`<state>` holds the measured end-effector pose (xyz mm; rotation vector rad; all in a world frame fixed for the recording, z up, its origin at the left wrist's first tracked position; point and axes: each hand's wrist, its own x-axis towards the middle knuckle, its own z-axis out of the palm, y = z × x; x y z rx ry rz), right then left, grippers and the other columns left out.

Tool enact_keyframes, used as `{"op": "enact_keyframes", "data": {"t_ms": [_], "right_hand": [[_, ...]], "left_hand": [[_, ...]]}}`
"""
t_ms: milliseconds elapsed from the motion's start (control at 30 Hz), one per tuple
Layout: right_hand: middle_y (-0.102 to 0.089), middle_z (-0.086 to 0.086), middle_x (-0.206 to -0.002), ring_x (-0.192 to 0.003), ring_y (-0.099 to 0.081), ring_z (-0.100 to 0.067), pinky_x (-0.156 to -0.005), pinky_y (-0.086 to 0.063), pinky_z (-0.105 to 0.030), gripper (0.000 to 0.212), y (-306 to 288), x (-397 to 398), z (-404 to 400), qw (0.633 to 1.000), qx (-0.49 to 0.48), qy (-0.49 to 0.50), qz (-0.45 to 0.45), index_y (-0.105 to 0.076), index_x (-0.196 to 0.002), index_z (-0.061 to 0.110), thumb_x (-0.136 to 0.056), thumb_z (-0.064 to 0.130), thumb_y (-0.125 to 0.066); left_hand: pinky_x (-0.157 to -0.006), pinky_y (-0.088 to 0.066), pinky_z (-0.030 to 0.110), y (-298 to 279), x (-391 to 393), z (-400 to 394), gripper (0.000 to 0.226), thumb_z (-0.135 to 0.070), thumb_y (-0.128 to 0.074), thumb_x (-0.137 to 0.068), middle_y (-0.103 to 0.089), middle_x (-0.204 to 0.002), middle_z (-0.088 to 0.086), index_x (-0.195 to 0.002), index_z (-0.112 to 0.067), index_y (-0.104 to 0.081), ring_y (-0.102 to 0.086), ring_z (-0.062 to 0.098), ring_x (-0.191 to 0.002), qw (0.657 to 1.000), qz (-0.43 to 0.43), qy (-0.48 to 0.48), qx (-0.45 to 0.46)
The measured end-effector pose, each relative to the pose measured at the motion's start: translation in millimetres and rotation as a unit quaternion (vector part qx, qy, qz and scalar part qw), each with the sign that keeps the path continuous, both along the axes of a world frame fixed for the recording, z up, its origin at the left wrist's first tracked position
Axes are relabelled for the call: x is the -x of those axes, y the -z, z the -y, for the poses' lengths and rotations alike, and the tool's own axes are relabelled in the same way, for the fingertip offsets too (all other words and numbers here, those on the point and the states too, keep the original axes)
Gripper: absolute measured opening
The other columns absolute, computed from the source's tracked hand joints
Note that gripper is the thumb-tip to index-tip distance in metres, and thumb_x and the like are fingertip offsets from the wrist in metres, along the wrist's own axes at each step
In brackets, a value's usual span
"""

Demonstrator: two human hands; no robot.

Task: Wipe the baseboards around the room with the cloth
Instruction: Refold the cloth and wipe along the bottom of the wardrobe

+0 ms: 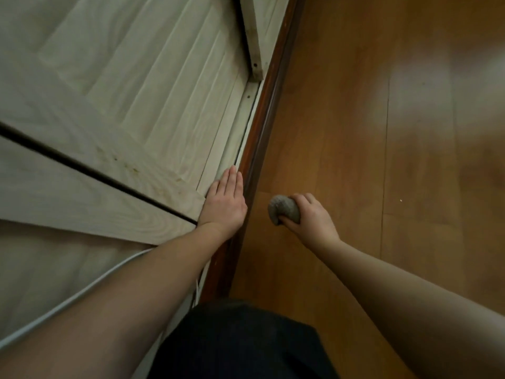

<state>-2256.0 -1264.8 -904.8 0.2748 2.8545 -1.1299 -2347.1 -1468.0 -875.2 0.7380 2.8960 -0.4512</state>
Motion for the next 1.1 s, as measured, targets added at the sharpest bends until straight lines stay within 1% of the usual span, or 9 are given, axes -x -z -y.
{"op": "enact_keyframes", "data": {"t_ms": [167,233,367,433,533,667,767,967,1100], "right_hand": [[-0.05,0.011,-0.114,-0.109,-0.053,-0.012,-0.087,-0.044,-0.024,0.054,26,-16,9,0.995,0.076,0.026,0.051,-0.054,-0.132,0.023,-0.085,0.04,-0.075],[-0.046,0.014,-0.112,-0.11,-0.053,-0.013,-0.09,-0.046,-0.026,0.053,31,-14,-3,0.994,0.083,0.042,0.057,-0.053,-0.132,0.023,-0.086,0.039,-0.074],[-0.052,0.005,-0.121,-0.113,-0.053,-0.015,-0.093,-0.048,-0.03,0.053,33,-4,-12,0.992,0.08,0.089,0.05,-0.053,-0.132,0.019,-0.087,0.037,-0.074],[-0.052,0.005,-0.123,-0.113,-0.051,-0.012,-0.094,-0.047,-0.028,0.054,34,-1,-1,0.992,0.093,0.079,0.038,-0.052,-0.133,0.02,-0.086,0.037,-0.074],[-0.051,0.007,-0.127,-0.114,-0.047,-0.006,-0.096,-0.042,-0.023,0.057,44,-5,26,0.996,0.087,0.016,0.022,-0.051,-0.134,0.024,-0.084,0.035,-0.076],[-0.051,0.007,-0.132,-0.122,-0.048,-0.012,-0.107,-0.043,-0.031,0.06,58,-19,54,0.995,0.061,-0.08,0.015,-0.048,-0.135,0.026,-0.083,0.036,-0.075],[-0.05,0.003,-0.137,-0.128,-0.045,-0.016,-0.111,-0.035,-0.033,0.062,67,-29,67,0.992,0.047,-0.12,0.007,-0.046,-0.138,0.024,-0.084,0.035,-0.074],[-0.048,-0.001,-0.142,-0.133,-0.04,-0.018,-0.113,-0.025,-0.029,0.068,79,-48,94,0.994,0.064,-0.083,0.005,-0.042,-0.144,0.021,-0.086,0.046,-0.069],[-0.052,-0.001,-0.137,-0.129,-0.042,-0.016,-0.109,-0.023,-0.027,0.064,81,-47,102,0.997,0.053,-0.055,-0.012,-0.046,-0.14,0.023,-0.085,0.043,-0.071]], "left_hand": [[-0.121,0.004,0.044,-6,1,-2,0.063,-0.038,-0.006,-0.103,-0.009,-0.165,0.02,-0.151,0.001,0.002,-0.005,0.031,-0.154,0.997,-0.024,0.035,0.071],[-0.121,0.008,0.047,-11,11,1,0.063,-0.038,-0.002,-0.101,-0.011,-0.165,0.019,-0.15,0.001,0.002,-0.003,0.031,-0.154,0.992,-0.047,0.057,0.106],[-0.121,0.013,0.05,-15,26,-5,0.067,-0.042,0.005,-0.098,0.004,-0.165,0.021,-0.151,-0.001,0.011,0.008,0.033,-0.153,0.992,-0.062,0.02,0.111],[-0.123,0.009,0.049,-10,23,-5,0.068,-0.043,0.006,-0.098,0.007,-0.165,0.021,-0.152,-0.003,0.017,0.011,0.033,-0.153,0.994,-0.052,0.014,0.092],[-0.123,0.004,0.05,-6,22,-4,0.067,-0.041,0.006,-0.097,0.007,-0.165,0.021,-0.153,-0.006,0.018,0.01,0.033,-0.153,0.995,-0.052,0.023,0.077],[-0.123,0.004,0.05,-7,23,-7,0.066,-0.039,0.0,-0.099,0.006,-0.165,0.022,-0.152,-0.005,0.018,0.009,0.033,-0.153,0.995,-0.059,0.026,0.076],[-0.124,0.002,0.049,-7,21,-9,0.065,-0.038,-0.003,-0.101,0.007,-0.164,0.023,-0.152,-0.004,0.018,0.009,0.034,-0.153,0.995,-0.052,0.027,0.076],[-0.124,-0.001,0.049,-6,21,-9,0.065,-0.037,-0.004,-0.101,0.003,-0.164,0.024,-0.153,-0.003,0.015,0.005,0.035,-0.153,0.996,-0.052,0.027,0.067],[-0.124,-0.002,0.048,-7,21,-11,0.066,-0.036,-0.01,-0.103,0.006,-0.164,0.025,-0.154,-0.002,0.013,0.007,0.036,-0.153,0.996,-0.038,0.023,0.073]]}}
